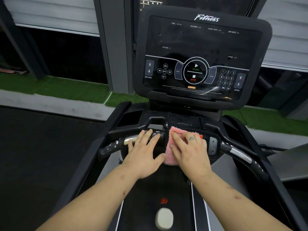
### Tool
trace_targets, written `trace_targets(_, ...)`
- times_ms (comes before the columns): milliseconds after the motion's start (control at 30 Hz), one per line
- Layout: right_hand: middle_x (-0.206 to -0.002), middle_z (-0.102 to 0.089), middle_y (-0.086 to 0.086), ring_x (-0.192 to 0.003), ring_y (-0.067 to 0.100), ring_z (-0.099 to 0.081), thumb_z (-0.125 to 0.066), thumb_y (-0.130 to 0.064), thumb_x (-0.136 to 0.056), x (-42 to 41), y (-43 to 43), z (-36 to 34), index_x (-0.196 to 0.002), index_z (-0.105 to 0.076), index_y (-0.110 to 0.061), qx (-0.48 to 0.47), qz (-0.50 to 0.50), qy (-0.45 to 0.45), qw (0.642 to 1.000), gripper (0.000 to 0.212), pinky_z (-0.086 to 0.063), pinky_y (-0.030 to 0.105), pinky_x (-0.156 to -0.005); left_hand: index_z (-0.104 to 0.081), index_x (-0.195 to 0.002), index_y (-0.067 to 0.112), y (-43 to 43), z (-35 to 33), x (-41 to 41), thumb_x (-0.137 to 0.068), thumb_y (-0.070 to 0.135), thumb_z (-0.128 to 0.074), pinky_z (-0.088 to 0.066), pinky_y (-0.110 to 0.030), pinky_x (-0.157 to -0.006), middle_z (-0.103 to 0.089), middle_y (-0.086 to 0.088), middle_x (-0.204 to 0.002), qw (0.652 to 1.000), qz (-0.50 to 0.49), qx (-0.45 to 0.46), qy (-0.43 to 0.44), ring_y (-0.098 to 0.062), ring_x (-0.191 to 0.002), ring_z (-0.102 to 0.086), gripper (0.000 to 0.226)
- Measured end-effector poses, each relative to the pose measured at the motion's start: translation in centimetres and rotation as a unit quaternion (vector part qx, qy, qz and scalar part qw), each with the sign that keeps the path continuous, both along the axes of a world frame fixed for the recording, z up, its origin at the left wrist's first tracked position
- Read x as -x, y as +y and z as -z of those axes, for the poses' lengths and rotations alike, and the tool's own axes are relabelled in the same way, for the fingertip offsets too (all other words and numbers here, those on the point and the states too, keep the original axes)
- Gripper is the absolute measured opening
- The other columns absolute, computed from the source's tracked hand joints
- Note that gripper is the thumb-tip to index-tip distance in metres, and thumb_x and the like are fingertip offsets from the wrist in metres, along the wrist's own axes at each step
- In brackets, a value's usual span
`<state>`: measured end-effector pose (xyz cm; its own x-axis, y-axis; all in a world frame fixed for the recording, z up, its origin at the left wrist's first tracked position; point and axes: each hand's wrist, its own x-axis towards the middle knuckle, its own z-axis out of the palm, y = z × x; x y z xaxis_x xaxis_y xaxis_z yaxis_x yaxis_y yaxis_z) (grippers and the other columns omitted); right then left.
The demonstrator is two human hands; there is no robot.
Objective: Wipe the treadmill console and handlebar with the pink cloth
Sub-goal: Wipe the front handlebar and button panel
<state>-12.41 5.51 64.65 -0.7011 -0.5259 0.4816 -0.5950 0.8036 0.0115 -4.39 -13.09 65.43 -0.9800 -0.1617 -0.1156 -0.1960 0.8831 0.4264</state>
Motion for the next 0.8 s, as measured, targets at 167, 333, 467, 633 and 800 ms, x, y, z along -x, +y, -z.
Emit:
trace_targets(167, -0.112, -0.063, 0.007, -0.102, 0.029, -0.055, -0.067, -0.041, -0.096, -0.3, -0.7, -0.5, -0.140, -0.062, -0.025, 0.010, 0.007, -0.001, 1.000, 0.047, -0.048, 0.049, -0.085, -0.006, -0.164, 0.039, 0.1, 0.2, 0.0, -0.100, 0.064, -0.041, 0.005, -0.056, -0.127, 0.012, 0.011, -0.172, 1.000, -0.001, 0.001, 0.007, -0.012, -0.155, 0.025, 0.077)
trace_targets(333, -0.115, -0.061, 0.008, -0.103, 0.029, -0.054, -0.067, -0.041, -0.096, -0.9, 0.4, 0.3, -0.142, -0.059, -0.026, -0.010, -0.006, -0.004, 1.000, 0.049, -0.047, 0.047, -0.084, -0.008, -0.164, 0.039, 0.0, 0.1, 0.0, -0.101, 0.065, -0.040, 0.005, -0.055, -0.127, 0.012, 0.012, -0.172, 1.000, -0.003, 0.001, 0.007, -0.012, -0.156, 0.023, 0.076)
trace_targets(467, -0.113, -0.061, 0.007, -0.103, 0.028, -0.053, -0.069, -0.042, -0.095, -0.5, 0.3, 0.1, -0.144, -0.058, -0.025, -0.013, -0.010, 0.000, 1.000, 0.053, -0.048, 0.047, -0.084, -0.007, -0.164, 0.040, 0.0, 0.0, 0.0, -0.101, 0.065, -0.040, 0.004, -0.056, -0.128, 0.012, 0.012, -0.172, 1.000, -0.003, 0.003, 0.005, -0.012, -0.155, 0.024, 0.075)
trace_targets(633, -0.113, -0.062, 0.007, -0.104, 0.029, -0.055, -0.065, -0.042, -0.097, 0.4, -0.8, -0.6, -0.145, -0.057, -0.025, -0.003, -0.001, -0.005, 1.000, 0.051, -0.049, 0.050, -0.088, -0.006, -0.164, 0.039, 0.1, 0.2, -0.1, -0.101, 0.065, -0.039, 0.004, -0.056, -0.128, 0.012, 0.011, -0.172, 1.000, -0.004, 0.008, 0.011, -0.012, -0.155, 0.024, 0.076)
trace_targets(800, -0.112, -0.063, 0.006, -0.103, 0.028, -0.056, -0.066, -0.043, -0.097, -0.1, -0.3, -0.3, -0.144, -0.058, -0.026, 0.005, 0.009, -0.007, 1.000, 0.051, -0.048, 0.047, -0.084, -0.004, -0.164, 0.038, 0.1, 0.2, -0.1, -0.101, 0.065, -0.039, 0.005, -0.055, -0.128, 0.013, 0.012, -0.172, 1.000, -0.004, 0.011, 0.009, -0.011, -0.155, 0.024, 0.076)
